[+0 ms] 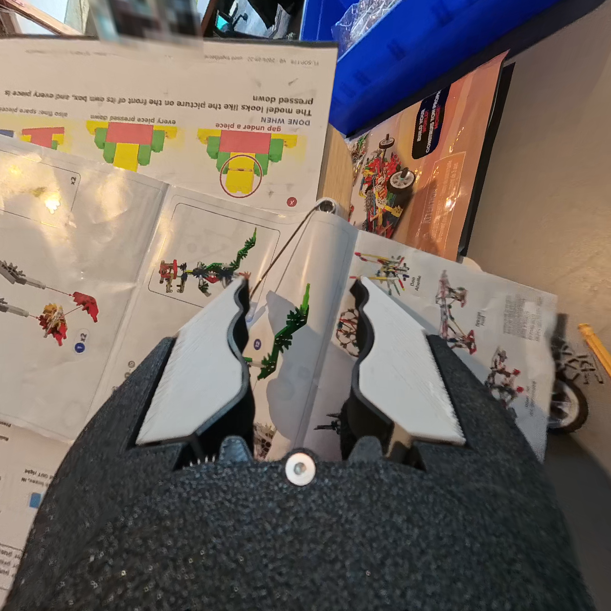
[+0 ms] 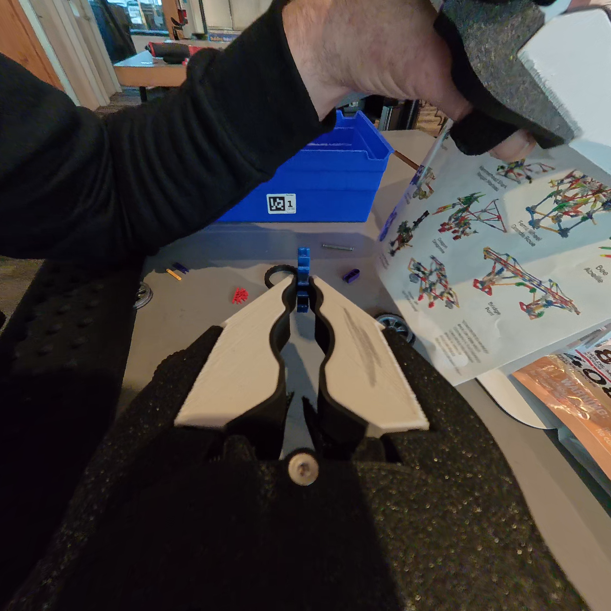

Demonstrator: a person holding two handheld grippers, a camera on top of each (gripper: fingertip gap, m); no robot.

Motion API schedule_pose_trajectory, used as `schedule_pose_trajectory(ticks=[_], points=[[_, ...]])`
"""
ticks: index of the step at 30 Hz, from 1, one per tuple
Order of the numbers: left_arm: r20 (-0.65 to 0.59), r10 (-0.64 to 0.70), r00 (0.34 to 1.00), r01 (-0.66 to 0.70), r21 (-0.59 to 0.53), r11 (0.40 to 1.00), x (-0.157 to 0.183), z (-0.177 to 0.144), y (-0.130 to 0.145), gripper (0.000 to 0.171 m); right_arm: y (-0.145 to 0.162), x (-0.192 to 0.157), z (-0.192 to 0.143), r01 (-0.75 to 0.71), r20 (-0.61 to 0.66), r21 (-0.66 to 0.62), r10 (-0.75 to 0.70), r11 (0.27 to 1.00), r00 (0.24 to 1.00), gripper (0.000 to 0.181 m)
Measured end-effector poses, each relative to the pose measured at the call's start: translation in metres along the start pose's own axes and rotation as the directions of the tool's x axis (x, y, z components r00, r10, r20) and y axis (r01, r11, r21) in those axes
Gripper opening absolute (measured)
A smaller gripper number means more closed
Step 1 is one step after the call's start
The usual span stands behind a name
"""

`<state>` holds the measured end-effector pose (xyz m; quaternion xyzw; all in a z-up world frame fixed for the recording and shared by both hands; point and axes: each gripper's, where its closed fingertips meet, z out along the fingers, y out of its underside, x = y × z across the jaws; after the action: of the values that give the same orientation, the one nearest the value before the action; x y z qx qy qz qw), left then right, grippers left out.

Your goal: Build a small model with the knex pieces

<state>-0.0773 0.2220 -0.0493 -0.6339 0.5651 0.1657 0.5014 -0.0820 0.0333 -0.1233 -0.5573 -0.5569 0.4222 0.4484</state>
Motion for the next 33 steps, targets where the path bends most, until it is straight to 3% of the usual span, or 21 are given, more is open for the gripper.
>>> schedule_pose_trajectory(ticks=[10,16,20,27,33], points=[[-0.022,-0.024,0.999,0.025,0.055,0.998,-0.006,-0.034,-0.025,0.068,-0.002,0.001,-0.001,0.001,-0.004,0.011,-0.001,1.0,1.0,0.006],[0.026,-0.051,0.998,0.05,0.059,0.997,-0.005,-0.064,-0.029,0.062,-0.013,-0.001,-0.006,0.001,0.005,0.054,-0.001,0.999,1.0,0.006],[-0.013,-0.125,0.992,0.125,0.1,0.987,0.015,-0.09,-0.028,0.051,-0.023,0.005,-0.013,-0.042,0.001,0.107,0.042,0.993,0.999,0.005],[-0.084,-0.24,0.967,0.252,0.205,0.946,0.06,-0.13,-0.026,0.048,-0.039,0.011,-0.024,-0.117,0.017,0.201,0.116,0.973,0.993,0.006],[-0.17,-0.345,0.923,0.381,0.276,0.883,0.1,-0.135,-0.023,0.046,-0.044,0.016,-0.026,-0.186,0.034,0.245,0.184,0.952,0.982,0.006]])
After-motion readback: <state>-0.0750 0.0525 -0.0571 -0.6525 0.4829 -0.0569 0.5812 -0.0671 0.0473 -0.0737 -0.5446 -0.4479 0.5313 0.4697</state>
